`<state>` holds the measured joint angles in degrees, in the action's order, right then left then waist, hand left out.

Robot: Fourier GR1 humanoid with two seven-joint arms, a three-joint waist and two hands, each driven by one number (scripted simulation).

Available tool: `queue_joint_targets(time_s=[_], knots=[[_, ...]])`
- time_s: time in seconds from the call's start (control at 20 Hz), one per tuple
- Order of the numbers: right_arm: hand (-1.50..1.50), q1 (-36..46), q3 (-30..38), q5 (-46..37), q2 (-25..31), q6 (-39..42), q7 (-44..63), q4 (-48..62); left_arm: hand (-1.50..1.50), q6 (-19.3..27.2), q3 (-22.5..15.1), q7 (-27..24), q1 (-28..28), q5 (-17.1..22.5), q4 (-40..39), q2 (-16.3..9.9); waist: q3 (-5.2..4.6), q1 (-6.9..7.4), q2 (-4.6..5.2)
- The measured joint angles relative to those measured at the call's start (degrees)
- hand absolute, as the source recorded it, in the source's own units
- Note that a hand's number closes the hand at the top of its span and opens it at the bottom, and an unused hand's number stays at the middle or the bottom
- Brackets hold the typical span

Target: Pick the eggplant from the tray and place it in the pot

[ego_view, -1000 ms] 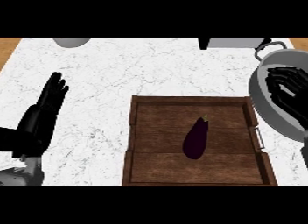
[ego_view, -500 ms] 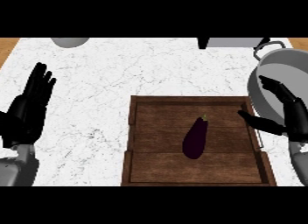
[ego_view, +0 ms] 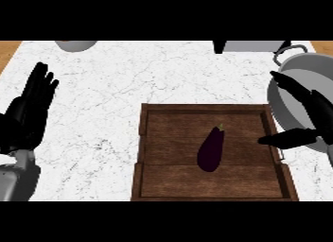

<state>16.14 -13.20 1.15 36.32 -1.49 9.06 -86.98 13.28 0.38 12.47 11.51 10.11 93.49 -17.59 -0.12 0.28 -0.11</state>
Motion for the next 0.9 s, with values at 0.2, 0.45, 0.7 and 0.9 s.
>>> queue_joint_targets(time_s=[0.2, 0.45, 0.7, 0.9], knots=[[-1.50, 4.48, -5.31, -0.23, 1.91, 7.66, 11.23, -2.40, 0.00, -0.50, 0.37, -0.13, -0.13, 0.07, 0.18, -0.32, -0.04, 0.57, 0.00], [-1.50, 10.94, -10.54, 0.85, 0.71, 16.08, 24.55, -4.00, 0.00, -0.12, -0.05, 1.16, -0.27, -0.45, 1.49, 0.09, 0.01, 0.68, 0.03], [-1.50, 14.92, -13.15, 0.43, -5.21, 20.18, 33.19, -1.81, 0.00, -0.56, 0.89, 1.24, 0.26, -0.60, 1.20, 0.37, 0.06, 0.38, 0.10], [-1.50, 15.21, -12.63, -1.53, -9.83, 21.74, 36.81, -1.45, 0.00, -1.97, 2.28, -0.12, 1.00, -0.52, -1.29, 0.84, 0.09, 0.03, 0.11]])
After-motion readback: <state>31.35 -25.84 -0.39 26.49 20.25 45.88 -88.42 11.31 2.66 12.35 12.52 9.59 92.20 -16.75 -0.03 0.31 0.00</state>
